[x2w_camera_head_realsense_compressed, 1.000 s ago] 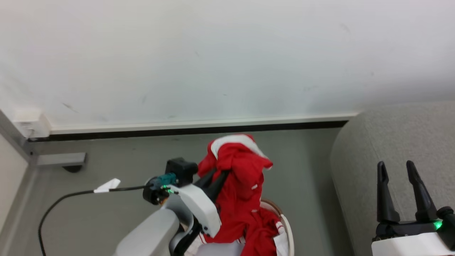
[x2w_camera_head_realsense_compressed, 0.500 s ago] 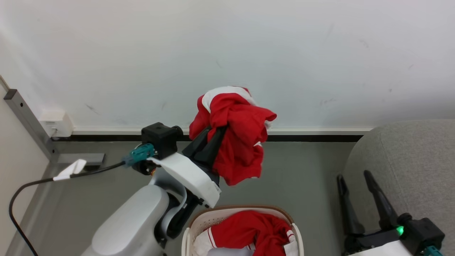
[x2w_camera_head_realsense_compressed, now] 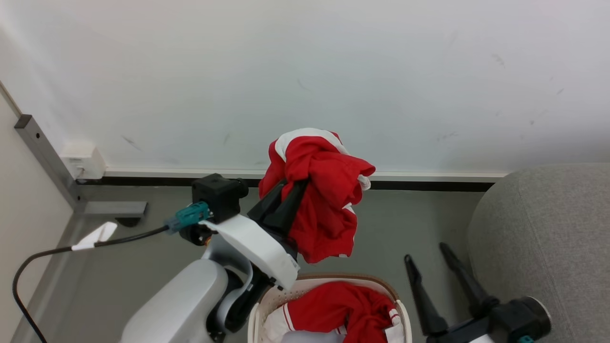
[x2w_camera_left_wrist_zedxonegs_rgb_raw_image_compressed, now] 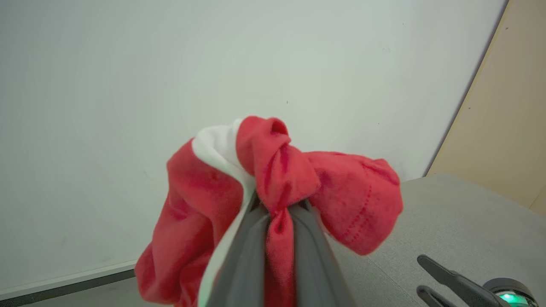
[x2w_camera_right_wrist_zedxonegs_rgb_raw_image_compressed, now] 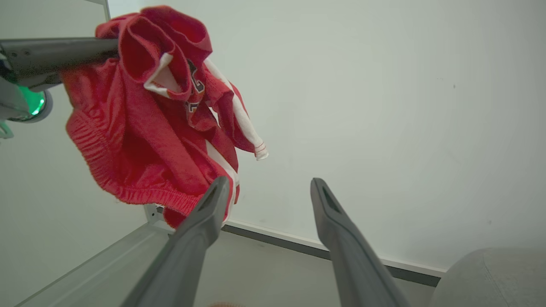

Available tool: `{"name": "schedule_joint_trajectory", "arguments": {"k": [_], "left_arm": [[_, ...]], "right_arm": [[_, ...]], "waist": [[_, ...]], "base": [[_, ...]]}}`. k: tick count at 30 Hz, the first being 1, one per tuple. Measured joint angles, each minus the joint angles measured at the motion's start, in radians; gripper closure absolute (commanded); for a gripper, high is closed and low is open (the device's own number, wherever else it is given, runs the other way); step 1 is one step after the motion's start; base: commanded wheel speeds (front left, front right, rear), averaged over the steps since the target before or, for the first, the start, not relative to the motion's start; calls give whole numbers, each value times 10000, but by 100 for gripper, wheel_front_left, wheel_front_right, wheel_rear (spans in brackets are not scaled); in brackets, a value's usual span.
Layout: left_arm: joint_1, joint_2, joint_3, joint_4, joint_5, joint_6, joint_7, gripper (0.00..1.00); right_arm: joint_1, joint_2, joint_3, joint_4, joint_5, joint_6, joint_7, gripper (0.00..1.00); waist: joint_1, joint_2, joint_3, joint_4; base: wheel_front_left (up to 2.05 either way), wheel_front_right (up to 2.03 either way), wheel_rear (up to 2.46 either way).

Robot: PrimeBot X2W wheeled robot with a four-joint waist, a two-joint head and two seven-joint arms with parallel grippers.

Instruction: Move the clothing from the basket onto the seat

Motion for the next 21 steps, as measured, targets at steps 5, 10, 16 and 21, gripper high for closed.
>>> {"name": "schedule_joint_trajectory", "arguments": {"k": [5,10,16,21], "left_arm": [[-12,-59,-79,2,-15,-8,50,100],[-92,-259,-240,-56,-46,-29,123,100],[-182,-577,-593,-92,-25,-121,201,100],[-159,-968,-1018,-121,-59,-265,366,100]], "right_arm": [[-277,10,857,617,-790,0,194,0],[-670,6,1367,1262,-1216,0,336,0],[-1367,8,1799,2408,-2042,0,554,0],[-1796,6,1605,3095,-2341,0,433,0]], "waist": [[0,-1,4,157],[0,-1,-6,460],[0,-1,-74,946],[0,-1,-177,1423]], "base": [[0,0,0],[0,0,0],[0,0,0],[0,0,0]]}}
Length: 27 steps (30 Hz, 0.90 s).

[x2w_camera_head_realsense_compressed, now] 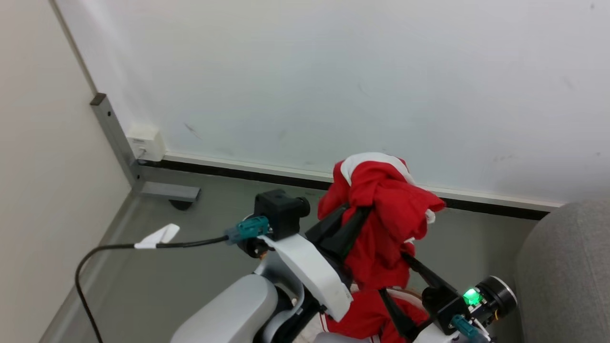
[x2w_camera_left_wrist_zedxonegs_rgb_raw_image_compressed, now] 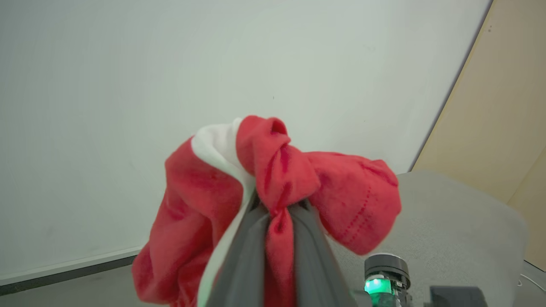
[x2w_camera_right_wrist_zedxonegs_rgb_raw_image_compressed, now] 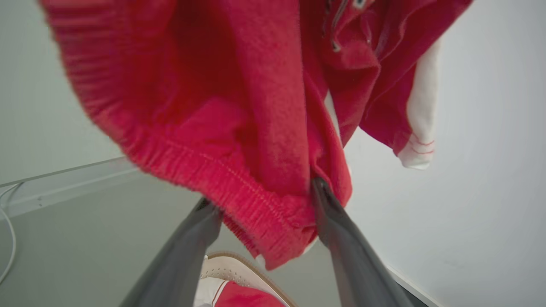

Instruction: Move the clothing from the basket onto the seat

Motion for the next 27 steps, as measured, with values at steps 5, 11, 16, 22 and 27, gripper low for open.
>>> {"name": "schedule_joint_trajectory", "arguments": {"k": [5,11,16,22,27], "left_arm": [[140,-282,-454,2,-27,-136,174,100],[325,-447,-863,48,-98,-255,385,100],[383,-470,-909,79,-173,-274,426,100],[459,-288,-746,84,-207,-111,407,100],[519,-123,-593,144,-268,-46,336,100]], "right_arm": [[-281,-4,-282,451,-75,0,-169,0],[-501,-6,-259,685,-73,0,-378,0],[-555,-4,-10,616,146,0,-416,100],[-507,-2,-6,244,552,0,-422,100],[-324,-4,-180,-69,861,0,-422,100]], "waist": [[0,0,-100,538],[0,0,-232,1177],[0,0,-328,1494],[0,0,-310,1439],[0,0,-210,1203]], "base": [[0,0,0],[0,0,0],[0,0,0],[0,0,0],[0,0,0]]}}
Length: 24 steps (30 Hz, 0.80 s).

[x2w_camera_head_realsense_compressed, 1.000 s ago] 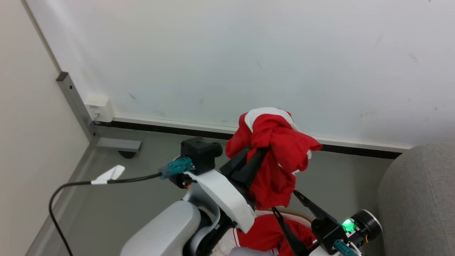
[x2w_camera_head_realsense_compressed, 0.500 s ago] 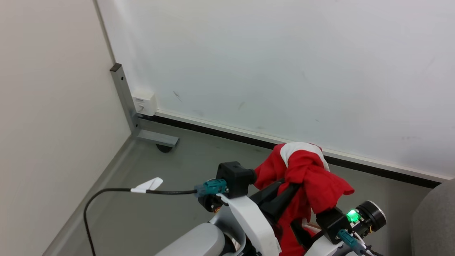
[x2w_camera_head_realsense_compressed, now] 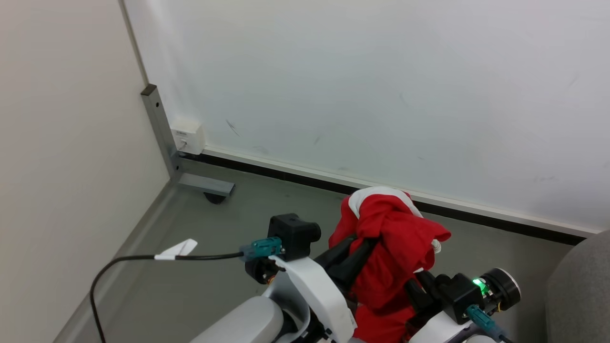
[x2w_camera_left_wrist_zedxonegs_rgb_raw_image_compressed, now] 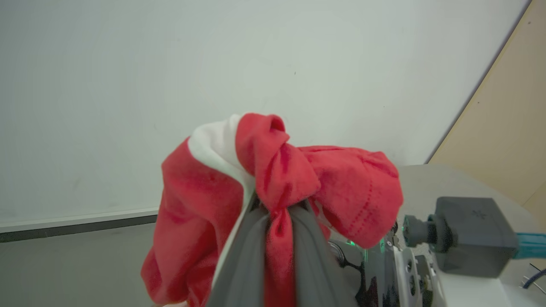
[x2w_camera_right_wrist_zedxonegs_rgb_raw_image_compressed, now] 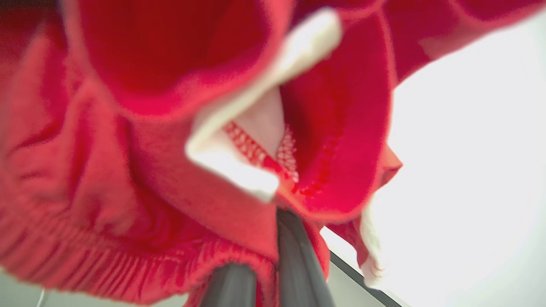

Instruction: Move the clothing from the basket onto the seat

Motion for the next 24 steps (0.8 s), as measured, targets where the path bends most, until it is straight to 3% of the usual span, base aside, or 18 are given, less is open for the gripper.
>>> {"name": "schedule_joint_trajectory", "arguments": {"k": [3,4,5,6,7,16,24], "left_arm": [[16,88,50,67,-2,35,-75,100],[19,113,63,98,-2,44,-79,89],[30,130,71,127,-2,61,-88,64],[42,138,58,150,-2,71,-88,22],[57,146,33,150,-2,40,-94,0],[236,451,-40,-196,73,-270,-575,0],[229,807,-186,-439,715,-535,-1335,0]], "right_arm": [[133,8,-140,-245,213,0,0,100],[174,8,-221,-343,326,0,0,100],[222,4,-339,-476,405,0,-2,100],[289,2,-441,-606,470,0,0,100],[366,4,-556,-750,575,0,-2,100],[694,0,-1831,-1781,673,0,-2,100],[805,4,-2740,-2426,757,0,0,100]], "waist": [[0,0,90,-155],[0,0,114,-213],[0,0,134,-275],[0,0,155,-345],[0,0,177,-419],[0,0,419,-1466],[0,0,685,-2995]], "base": [[0,0,0],[0,0,0],[0,0,0],[0,0,0],[0,0,0],[0,0,0],[0,0,0]]}}
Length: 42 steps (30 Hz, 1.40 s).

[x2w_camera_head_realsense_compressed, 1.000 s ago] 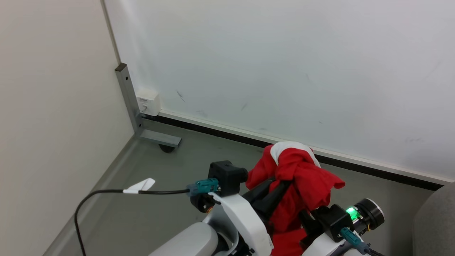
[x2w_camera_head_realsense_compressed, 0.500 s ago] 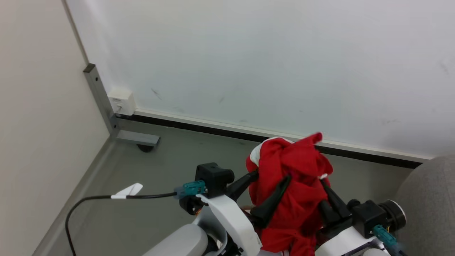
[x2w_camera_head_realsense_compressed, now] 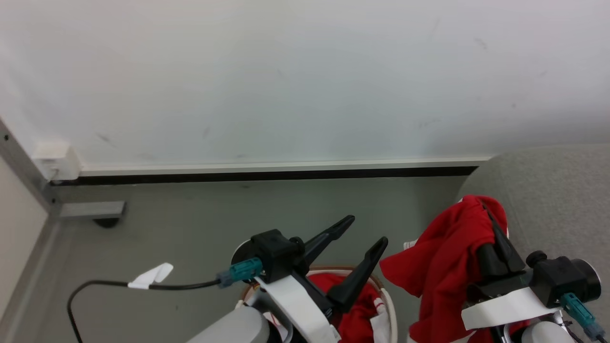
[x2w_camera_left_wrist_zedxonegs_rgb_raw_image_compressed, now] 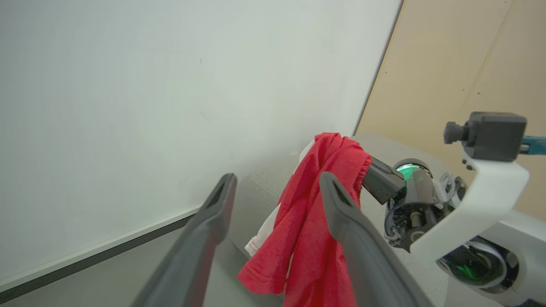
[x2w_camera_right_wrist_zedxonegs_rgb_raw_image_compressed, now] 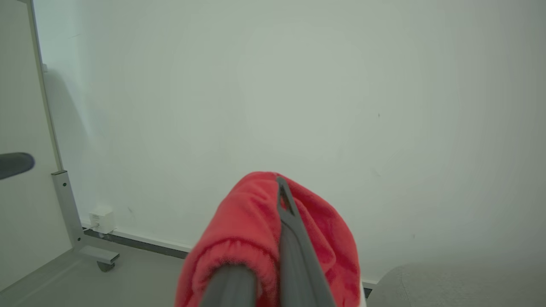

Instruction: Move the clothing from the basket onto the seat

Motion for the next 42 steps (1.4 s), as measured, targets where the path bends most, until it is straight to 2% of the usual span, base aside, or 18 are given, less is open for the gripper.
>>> {"name": "schedule_joint_trajectory", "arguments": {"k": [13,21,27,30,33,37,42], "left_arm": [[3,151,-234,397,614,-75,-570,0],[166,-92,-531,633,826,-65,-704,0],[146,-150,-596,698,872,-63,-761,0],[14,-104,-639,654,972,-69,-686,0],[-223,17,-660,447,1143,-102,-525,0],[-507,339,-629,107,1223,-157,-295,0],[-890,876,-602,-522,1400,-249,90,0]], "right_arm": [[177,-13,-890,-1753,188,0,711,100],[454,-13,-1122,-2594,176,0,1177,100],[526,-17,-1281,-2853,219,0,1386,100],[285,-234,-1461,-2936,-151,0,1561,100],[-361,-314,-1599,-3032,-190,0,1722,100],[-1499,-725,-1962,-3033,-178,0,2111,100],[-3142,-1195,-2853,-2961,-163,0,2780,100]], "waist": [[0,0,404,-2789],[0,0,496,-3985],[-1,0,577,-4173],[-2,0,764,-4115],[-1,0,1096,-4013],[-1,0,1726,-3797],[0,0,2723,-3454]], "base": [[0,0,0],[0,0,0],[0,0,0],[0,0,0],[0,0,0],[0,0,0],[0,0,0]]}}
